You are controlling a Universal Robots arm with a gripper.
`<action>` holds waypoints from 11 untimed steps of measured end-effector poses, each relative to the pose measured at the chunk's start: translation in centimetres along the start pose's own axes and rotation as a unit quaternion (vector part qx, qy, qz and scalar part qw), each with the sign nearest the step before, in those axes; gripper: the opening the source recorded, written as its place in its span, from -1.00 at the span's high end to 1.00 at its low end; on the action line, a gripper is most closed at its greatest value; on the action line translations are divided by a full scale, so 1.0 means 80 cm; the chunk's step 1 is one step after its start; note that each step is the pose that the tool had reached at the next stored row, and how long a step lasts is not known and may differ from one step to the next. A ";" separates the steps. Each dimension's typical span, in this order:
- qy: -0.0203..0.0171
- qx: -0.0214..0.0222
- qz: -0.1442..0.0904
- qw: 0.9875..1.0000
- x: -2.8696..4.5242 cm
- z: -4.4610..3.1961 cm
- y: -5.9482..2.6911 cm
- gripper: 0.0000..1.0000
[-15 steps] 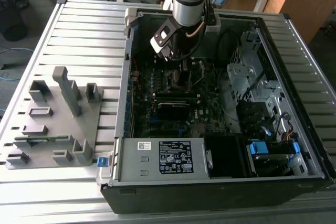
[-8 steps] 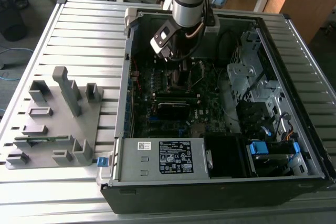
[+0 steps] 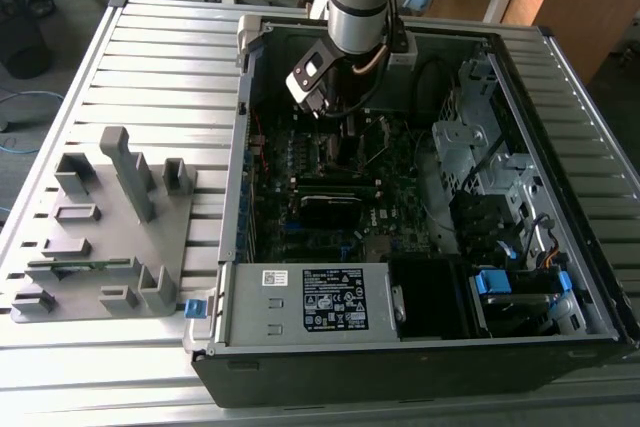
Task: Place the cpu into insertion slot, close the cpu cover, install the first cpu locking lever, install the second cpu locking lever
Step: 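Place the cpu into insertion slot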
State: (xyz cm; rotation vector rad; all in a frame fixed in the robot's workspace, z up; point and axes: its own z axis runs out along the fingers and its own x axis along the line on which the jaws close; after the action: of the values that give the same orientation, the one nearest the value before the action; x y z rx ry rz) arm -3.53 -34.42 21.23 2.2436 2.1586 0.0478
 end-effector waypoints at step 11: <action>-0.013 0.000 -0.001 1.000 0.0062 0.0021 0.001 -0.08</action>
State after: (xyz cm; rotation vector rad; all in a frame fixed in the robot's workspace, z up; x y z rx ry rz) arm -3.45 -33.92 21.06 2.2303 2.1469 0.0181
